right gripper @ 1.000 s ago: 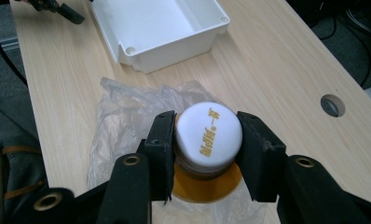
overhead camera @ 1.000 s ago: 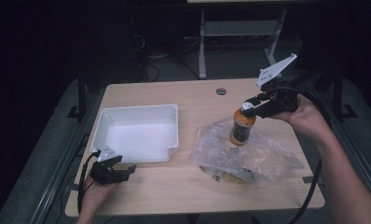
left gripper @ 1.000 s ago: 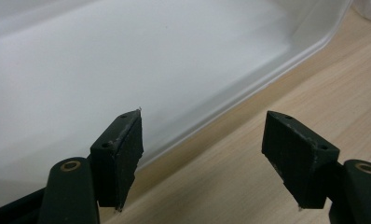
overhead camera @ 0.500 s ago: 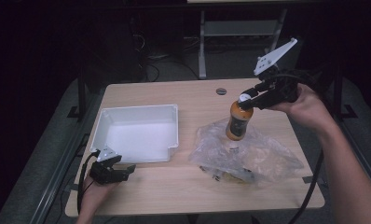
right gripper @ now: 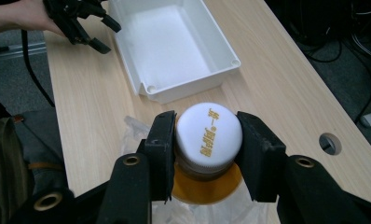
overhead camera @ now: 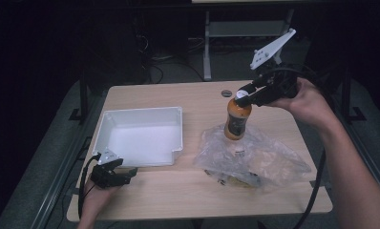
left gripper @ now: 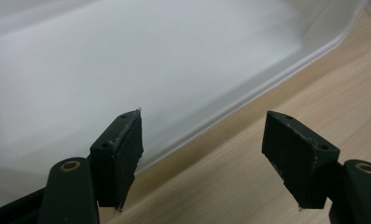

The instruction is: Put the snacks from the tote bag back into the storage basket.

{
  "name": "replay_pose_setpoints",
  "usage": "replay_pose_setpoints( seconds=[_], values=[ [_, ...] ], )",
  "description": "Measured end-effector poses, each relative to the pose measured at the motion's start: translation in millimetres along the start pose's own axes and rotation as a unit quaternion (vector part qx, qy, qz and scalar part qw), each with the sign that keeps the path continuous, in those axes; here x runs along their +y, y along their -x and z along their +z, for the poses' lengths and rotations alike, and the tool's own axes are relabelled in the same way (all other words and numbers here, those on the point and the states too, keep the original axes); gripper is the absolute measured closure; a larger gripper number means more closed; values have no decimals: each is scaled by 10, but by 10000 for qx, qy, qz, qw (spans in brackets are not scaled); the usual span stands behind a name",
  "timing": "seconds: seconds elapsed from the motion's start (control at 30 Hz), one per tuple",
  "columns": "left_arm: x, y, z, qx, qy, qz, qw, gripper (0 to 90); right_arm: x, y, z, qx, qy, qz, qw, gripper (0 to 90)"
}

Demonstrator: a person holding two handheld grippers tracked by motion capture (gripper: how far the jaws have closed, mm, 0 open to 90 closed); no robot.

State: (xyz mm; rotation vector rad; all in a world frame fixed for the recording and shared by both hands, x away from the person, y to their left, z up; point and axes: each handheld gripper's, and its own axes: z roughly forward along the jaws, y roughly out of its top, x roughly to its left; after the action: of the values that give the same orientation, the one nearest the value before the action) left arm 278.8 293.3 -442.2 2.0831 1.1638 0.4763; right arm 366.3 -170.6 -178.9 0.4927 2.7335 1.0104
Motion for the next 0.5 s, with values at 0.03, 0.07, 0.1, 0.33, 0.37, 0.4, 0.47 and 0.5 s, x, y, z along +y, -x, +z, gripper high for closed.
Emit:
replay_pose_setpoints(
  seconds=[0.03,0.07,0.1,0.33,0.37,0.4,0.47,0.5],
  values=[
    [-1,-1,-1,5,5,-27,10000,285,26,-7,10,10,-6,-18,10000,590],
    [-1,-1,-1,5,5,-27,10000,285,26,-7,10,10,-6,-18,10000,590],
    [-3,-3,-3,8,8,-35,10000,285,53,-18,22,26,4,-31,10000,589],
    [-7,-13,-1,33,37,-35,10000,285,249,-73,122,186,116,-169,9996,590],
    [-7,-13,-1,33,37,-35,10000,285,249,-73,122,186,116,-169,9996,590],
    [-7,-15,-2,39,38,-31,10000,285,271,-79,137,203,137,-192,9995,590],
    [-8,-21,-5,44,41,-52,10000,285,340,-102,189,245,114,-232,9994,590],
    [-8,-21,-5,44,41,-52,10000,285,340,-102,189,245,114,-232,9994,590]
  ],
)
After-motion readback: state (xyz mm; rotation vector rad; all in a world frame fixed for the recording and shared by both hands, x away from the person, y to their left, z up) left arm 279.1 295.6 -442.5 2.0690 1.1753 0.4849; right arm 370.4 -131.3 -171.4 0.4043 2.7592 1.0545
